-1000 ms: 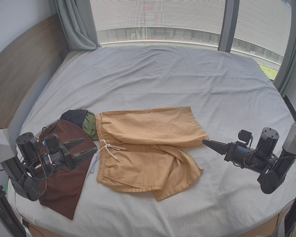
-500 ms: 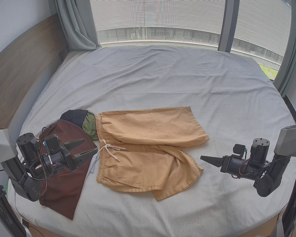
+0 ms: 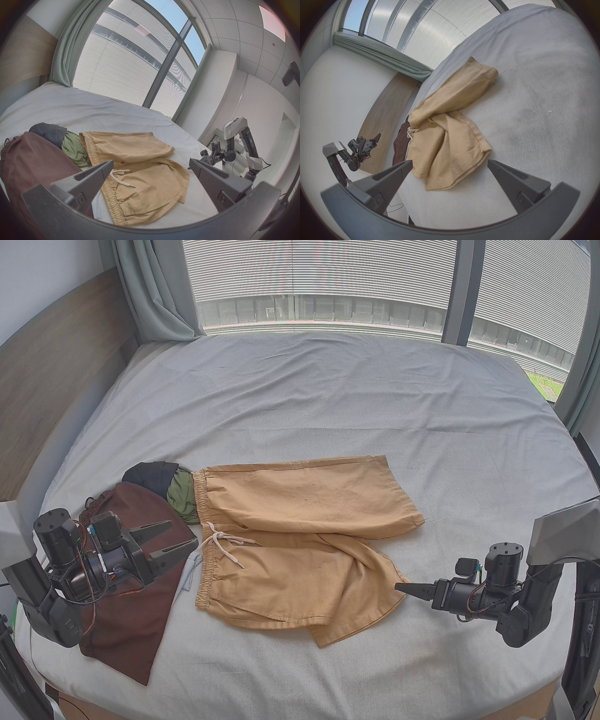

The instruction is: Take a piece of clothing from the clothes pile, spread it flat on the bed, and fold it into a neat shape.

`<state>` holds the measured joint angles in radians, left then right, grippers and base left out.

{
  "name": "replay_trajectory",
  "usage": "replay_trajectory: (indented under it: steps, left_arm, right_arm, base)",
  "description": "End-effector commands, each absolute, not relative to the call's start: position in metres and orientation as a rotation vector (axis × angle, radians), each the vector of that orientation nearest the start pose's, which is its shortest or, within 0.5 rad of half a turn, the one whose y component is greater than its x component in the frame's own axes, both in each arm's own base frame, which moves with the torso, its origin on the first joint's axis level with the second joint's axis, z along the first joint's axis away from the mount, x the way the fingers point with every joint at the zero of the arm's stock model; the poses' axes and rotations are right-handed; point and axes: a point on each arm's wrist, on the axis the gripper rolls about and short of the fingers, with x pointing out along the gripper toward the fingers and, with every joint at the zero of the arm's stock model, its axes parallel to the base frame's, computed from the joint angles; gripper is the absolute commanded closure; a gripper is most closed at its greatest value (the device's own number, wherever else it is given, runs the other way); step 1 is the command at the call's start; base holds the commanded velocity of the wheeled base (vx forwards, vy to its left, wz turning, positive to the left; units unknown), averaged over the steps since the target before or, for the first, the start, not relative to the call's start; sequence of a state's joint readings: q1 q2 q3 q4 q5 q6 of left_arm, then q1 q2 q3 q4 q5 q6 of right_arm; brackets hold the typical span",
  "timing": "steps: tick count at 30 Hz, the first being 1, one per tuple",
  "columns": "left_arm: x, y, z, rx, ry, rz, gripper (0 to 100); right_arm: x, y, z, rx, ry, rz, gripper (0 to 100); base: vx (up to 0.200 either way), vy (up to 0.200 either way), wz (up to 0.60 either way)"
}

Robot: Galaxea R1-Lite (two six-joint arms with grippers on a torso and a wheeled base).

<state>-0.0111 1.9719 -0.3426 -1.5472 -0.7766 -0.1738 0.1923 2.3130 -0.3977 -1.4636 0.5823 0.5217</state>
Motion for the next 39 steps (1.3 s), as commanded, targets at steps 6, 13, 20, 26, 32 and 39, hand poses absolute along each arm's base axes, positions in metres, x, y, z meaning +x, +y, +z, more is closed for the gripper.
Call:
replay_trajectory:
  steps: [6,13,20,26,32,39]
  left_arm:
    - [0.279,-0.018,0.089,-0.197,0.147,-0.776,0]
    - [0.279,-0.018,0.089,-0.198,0.147,-0.776,0]
    - [0.279,-0.018,0.089,-0.198,0.147,-0.776,0]
    - [0.279,-0.018,0.088,-0.197,0.148,-0.778,0]
    - [0.278,-0.019,0.088,-0.197,0.150,-0.779,0]
    - [0.278,-0.019,0.088,-0.198,0.153,-0.779,0]
  right_arm:
    - [0.302,0.079,-0.027,0.670,0.712,0.613,0]
    - [0.307,0.087,-0.033,0.719,0.695,0.628,0]
    - [0.312,0.094,-0.037,0.726,0.683,0.605,0]
    - [0.315,0.091,-0.029,0.746,0.657,0.603,0]
    - [0.315,0.090,-0.013,0.756,0.618,0.613,0]
    - [0.316,0.090,-0.015,0.755,0.617,0.610,100]
  base:
    - [0.000,0.000,0.00]
    - [0.000,0.000,0.00]
    - [0.000,0.000,0.00]
    - [0.000,0.000,0.00]
    - [0.000,0.000,0.00]
    - [0.000,0.000,0.00]
